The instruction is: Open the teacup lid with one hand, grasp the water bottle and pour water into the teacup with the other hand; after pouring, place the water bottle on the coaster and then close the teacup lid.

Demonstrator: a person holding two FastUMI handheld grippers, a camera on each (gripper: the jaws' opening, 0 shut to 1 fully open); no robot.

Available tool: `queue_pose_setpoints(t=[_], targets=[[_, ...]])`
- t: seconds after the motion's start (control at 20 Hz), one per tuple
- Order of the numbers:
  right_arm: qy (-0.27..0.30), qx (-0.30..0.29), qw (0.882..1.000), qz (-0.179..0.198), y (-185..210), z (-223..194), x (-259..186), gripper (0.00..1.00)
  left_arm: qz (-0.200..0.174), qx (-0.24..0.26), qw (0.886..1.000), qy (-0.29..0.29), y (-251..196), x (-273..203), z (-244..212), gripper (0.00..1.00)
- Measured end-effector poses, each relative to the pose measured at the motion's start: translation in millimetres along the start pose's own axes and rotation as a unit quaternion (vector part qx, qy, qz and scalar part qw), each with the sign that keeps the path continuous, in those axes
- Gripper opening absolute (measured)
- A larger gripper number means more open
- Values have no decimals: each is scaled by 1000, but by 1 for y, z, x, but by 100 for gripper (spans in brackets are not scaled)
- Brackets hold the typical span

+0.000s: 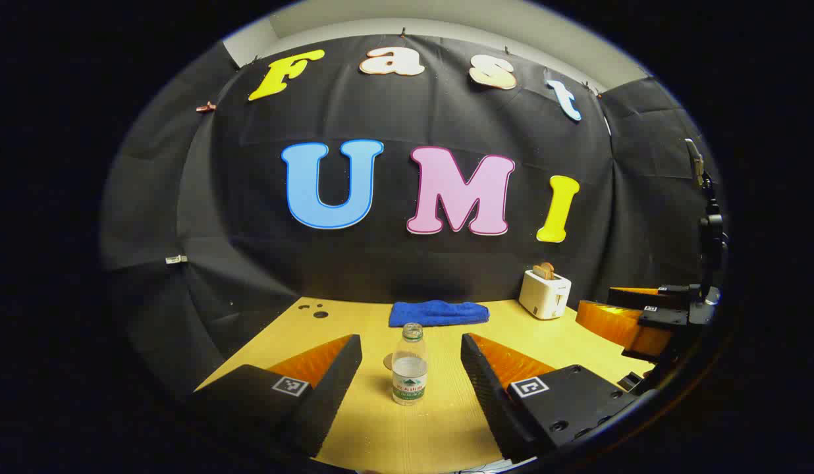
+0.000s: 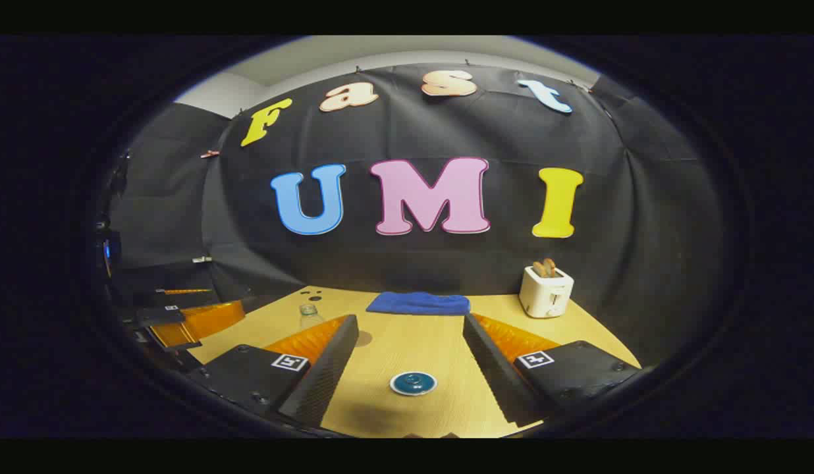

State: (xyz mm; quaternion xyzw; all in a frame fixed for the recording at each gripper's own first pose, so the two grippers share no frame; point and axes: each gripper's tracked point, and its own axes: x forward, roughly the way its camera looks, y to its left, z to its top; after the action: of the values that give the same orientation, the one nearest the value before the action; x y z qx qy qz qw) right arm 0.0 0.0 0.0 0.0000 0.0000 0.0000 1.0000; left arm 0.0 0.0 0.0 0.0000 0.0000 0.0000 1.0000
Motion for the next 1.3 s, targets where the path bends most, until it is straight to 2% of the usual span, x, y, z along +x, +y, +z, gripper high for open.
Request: queue_pose_setpoints(t=[0.45, 0.65, 0.9, 1.1, 1.3], targets=[[37, 29, 999, -2, -7, -26, 26, 99, 5, -10, 1000, 29, 3, 10, -19, 95], [45, 7, 999, 7, -4, -36, 40, 99, 3, -5, 999, 39, 5, 16, -24, 95], [63, 2, 998, 17, 1, -60, 54, 99, -15, 2, 999, 50, 2, 23, -30, 95], [88, 20, 996, 19, -4, -97, 70, 99, -32, -5, 997, 68, 0, 40, -54, 95], [85, 22, 996, 3, -17, -129, 91, 99, -52, 14, 995, 83, -5, 57, -82, 94]])
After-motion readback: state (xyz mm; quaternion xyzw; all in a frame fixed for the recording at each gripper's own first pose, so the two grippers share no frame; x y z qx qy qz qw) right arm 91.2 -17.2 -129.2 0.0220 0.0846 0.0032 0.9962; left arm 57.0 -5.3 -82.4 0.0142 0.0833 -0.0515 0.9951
